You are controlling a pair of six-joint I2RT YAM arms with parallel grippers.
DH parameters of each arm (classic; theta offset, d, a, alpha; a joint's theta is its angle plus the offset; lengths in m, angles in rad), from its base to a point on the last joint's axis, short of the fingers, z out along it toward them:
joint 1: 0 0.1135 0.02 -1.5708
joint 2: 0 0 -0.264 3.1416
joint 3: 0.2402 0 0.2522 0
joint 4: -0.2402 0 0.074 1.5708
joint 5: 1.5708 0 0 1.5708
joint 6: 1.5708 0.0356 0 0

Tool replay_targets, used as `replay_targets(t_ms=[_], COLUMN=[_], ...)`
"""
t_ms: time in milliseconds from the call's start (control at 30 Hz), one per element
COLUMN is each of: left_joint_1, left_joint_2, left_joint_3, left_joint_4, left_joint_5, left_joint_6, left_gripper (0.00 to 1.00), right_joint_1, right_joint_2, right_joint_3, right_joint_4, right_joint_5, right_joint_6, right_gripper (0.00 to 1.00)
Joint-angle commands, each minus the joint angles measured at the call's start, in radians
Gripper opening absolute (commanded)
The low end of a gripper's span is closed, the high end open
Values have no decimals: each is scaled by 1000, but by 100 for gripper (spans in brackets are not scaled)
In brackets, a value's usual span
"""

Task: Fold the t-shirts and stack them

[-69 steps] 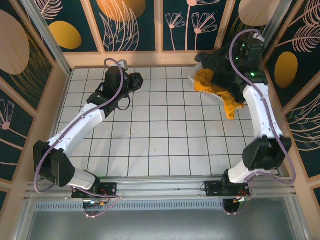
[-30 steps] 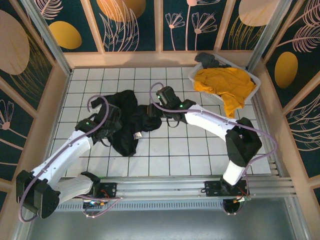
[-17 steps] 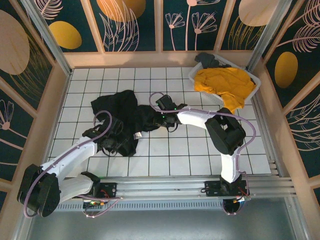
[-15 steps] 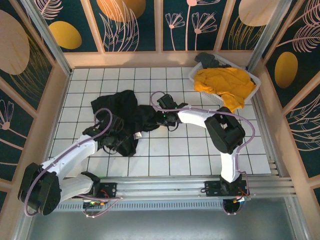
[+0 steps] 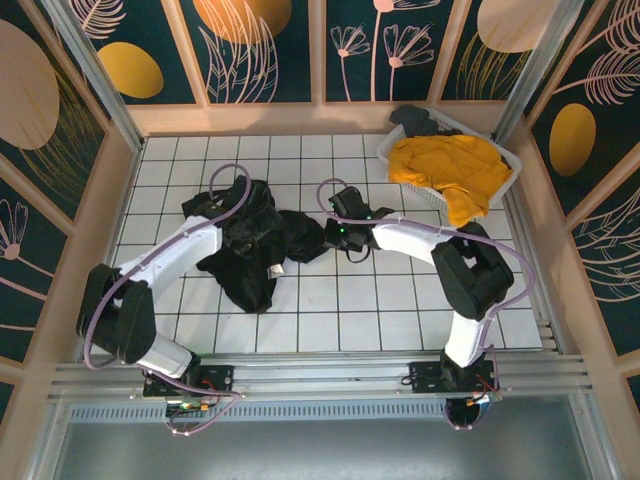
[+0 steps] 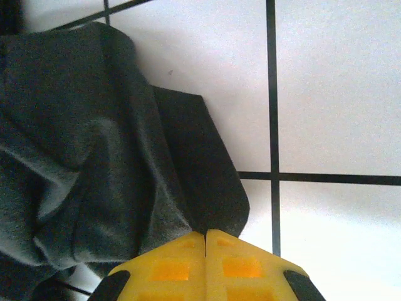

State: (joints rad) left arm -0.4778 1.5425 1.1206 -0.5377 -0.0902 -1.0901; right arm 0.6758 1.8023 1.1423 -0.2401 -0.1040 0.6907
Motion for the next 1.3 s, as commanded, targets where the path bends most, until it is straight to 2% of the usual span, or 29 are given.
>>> replay_targets(t_ms=[0,33,67,167,233,300,333,400,433,467,533,600,767,833,1000,1200,1267], left_joint_1=[5,5,5,5,5,5,5,5,5,5,7,13,74,95,103,103,102], left_joint_2=[37,43,52,130,165,166,165,165,161,157,147,142,164,209,350,471,474], left_joint_3=[33,25,19,50,60,46,42,47,55,66,105,157,346,451,830,1243,1305], left_joint_4=[-63,-24,10,17,16,41,45,39,29,15,-23,-55,-104,-102,-106,-127,-121], left_joint_5=[-58,-43,-26,-11,-9,-2,-3,-10,-22,-34,-73,-101,-115,-103,-41,-25,-32], left_joint_6=[86,104,119,149,158,166,170,183,192,201,230,264,360,417,551,580,594], left_gripper=[81,79,76,67,58,45,35,14,5,0,0,0,0,0,0,0,0], right_joint_1=[-22,-23,-22,-22,-22,-24,-24,-28,-32,-34,-46,-67,-125,-182,-260,-308,-306], right_joint_2=[-28,-19,-8,31,75,124,147,191,211,226,241,231,138,100,-18,-258,-344], right_joint_3=[-4,8,17,37,66,98,113,153,176,199,237,267,348,393,522,489,433], right_joint_4=[11,6,5,24,25,32,35,41,38,34,21,12,0,-10,-54,8,46], right_joint_5=[-2,-5,-9,-45,-71,-97,-112,-144,-152,-150,-133,-102,-24,-6,92,206,194], right_joint_6=[4,-3,-6,-11,-15,-14,-12,-3,3,6,10,10,-29,-53,-119,-180,-200], right_gripper=[0,1,7,35,49,53,53,52,45,34,12,0,0,0,0,0,0])
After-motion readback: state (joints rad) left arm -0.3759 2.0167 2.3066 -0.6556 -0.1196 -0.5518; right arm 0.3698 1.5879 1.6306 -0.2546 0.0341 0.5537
